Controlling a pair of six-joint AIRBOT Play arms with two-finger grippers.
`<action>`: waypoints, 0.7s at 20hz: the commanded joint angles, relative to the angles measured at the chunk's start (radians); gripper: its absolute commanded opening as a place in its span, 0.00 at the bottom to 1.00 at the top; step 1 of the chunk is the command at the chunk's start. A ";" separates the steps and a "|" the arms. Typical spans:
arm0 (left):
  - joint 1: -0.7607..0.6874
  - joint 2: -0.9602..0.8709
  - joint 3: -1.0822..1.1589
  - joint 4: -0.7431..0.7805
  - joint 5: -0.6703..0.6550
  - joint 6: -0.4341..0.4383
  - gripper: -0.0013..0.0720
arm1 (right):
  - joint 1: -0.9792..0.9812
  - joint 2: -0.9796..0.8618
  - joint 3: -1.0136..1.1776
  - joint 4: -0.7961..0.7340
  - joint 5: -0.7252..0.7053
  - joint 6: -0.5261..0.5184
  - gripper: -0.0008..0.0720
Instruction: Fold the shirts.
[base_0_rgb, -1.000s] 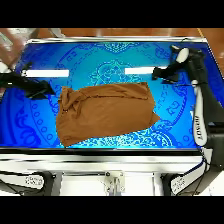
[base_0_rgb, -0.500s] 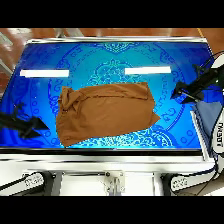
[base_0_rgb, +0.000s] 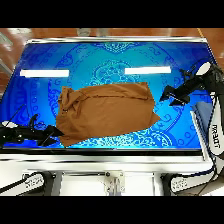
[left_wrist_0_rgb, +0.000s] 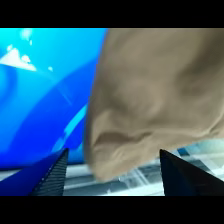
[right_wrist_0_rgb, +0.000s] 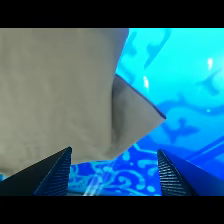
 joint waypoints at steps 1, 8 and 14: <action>-0.055 -0.026 -0.013 -0.033 0.043 0.003 0.81 | 0.005 0.001 -0.006 -0.011 -0.004 0.000 0.89; -0.063 -0.028 -0.005 -0.043 -0.070 0.067 0.06 | -0.015 0.000 -0.041 -0.098 0.050 -0.018 0.89; -0.063 0.003 0.064 -0.040 -0.173 0.109 0.06 | -0.151 0.001 -0.265 0.142 -0.092 -0.071 0.89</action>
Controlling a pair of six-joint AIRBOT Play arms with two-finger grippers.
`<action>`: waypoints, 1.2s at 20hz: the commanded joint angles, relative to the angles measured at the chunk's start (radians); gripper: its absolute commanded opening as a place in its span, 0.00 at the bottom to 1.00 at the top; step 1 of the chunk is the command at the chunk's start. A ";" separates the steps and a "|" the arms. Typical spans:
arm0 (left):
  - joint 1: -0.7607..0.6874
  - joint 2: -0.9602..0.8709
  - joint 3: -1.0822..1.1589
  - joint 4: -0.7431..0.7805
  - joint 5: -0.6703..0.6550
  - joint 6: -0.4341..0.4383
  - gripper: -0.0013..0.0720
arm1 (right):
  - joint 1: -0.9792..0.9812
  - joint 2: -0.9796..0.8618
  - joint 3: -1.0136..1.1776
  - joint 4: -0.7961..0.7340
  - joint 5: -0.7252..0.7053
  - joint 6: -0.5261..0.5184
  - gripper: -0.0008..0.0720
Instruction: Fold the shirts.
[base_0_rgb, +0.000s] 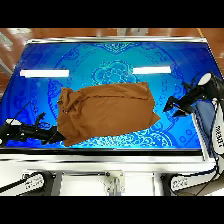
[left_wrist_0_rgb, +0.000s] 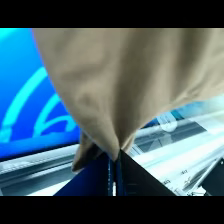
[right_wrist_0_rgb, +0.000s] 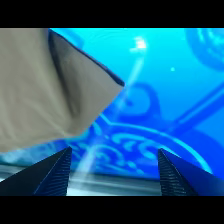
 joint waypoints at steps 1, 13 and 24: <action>-0.001 0.018 0.043 0.000 -0.045 0.024 0.06 | -0.048 0.000 -0.105 0.127 -0.151 -0.003 0.89; -0.001 0.027 0.142 -0.016 -0.051 0.019 0.06 | 0.055 -0.094 -0.163 0.117 -0.310 0.048 0.67; -0.002 0.191 0.591 -0.016 -0.052 -0.033 0.05 | 0.096 0.335 -0.094 0.179 -0.343 -0.224 0.10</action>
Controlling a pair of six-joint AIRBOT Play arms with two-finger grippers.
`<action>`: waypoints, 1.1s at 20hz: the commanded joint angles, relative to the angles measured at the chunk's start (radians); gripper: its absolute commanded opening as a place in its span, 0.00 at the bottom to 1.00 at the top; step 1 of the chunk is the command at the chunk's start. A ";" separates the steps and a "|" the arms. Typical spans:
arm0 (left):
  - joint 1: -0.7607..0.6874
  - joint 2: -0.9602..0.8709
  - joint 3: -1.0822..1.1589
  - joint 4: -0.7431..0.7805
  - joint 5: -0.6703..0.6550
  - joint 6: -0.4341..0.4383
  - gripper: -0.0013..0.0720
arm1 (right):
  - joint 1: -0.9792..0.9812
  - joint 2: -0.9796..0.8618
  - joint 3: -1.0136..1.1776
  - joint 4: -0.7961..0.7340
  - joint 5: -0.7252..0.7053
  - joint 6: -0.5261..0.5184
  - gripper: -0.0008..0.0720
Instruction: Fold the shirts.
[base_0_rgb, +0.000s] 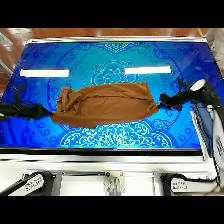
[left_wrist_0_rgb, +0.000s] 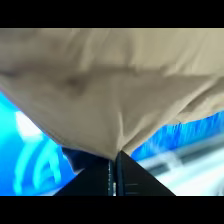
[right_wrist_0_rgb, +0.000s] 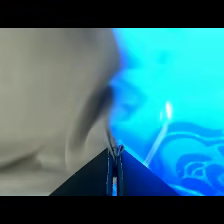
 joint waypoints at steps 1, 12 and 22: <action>-0.002 0.129 0.314 -0.004 0.007 -0.026 0.05 | 0.001 0.265 0.090 0.080 -0.032 -0.183 0.10; 0.000 0.482 1.030 0.060 0.272 -0.159 0.06 | 0.001 0.871 0.567 -0.206 -0.191 -0.032 0.10; 0.000 0.560 1.038 0.231 -0.112 -0.315 0.06 | 0.001 0.938 0.570 -0.455 0.235 -0.019 0.10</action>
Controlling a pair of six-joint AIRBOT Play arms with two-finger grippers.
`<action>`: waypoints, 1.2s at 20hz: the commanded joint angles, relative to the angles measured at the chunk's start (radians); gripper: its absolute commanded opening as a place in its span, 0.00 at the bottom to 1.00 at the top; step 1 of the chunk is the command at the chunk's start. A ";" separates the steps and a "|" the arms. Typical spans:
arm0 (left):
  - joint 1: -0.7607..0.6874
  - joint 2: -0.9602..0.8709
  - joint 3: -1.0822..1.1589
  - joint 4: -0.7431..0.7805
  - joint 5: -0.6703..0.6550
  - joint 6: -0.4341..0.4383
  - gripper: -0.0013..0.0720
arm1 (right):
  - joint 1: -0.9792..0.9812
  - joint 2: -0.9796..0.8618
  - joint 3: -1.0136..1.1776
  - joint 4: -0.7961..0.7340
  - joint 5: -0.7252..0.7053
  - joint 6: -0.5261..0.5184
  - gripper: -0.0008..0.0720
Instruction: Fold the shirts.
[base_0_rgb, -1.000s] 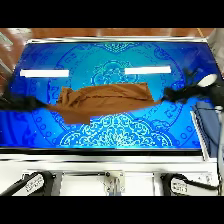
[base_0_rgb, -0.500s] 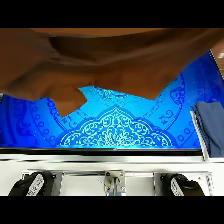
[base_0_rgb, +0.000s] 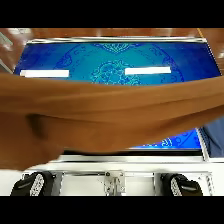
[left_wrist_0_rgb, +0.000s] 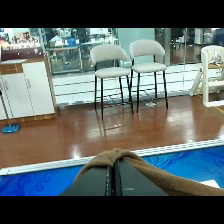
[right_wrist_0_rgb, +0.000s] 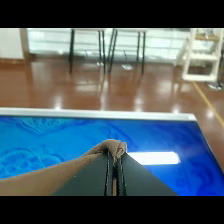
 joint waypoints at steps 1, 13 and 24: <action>0.001 -0.004 0.002 0.028 -0.183 -0.050 0.06 | 0.000 -0.013 0.003 -0.098 0.157 0.000 0.10; -0.032 -0.504 -0.529 0.064 -0.119 0.056 0.06 | 0.002 -0.777 -0.176 0.048 0.204 0.034 0.10; -0.238 -0.980 -0.540 0.064 0.649 0.120 0.06 | 0.201 -1.225 -0.175 0.122 -0.808 -0.016 0.10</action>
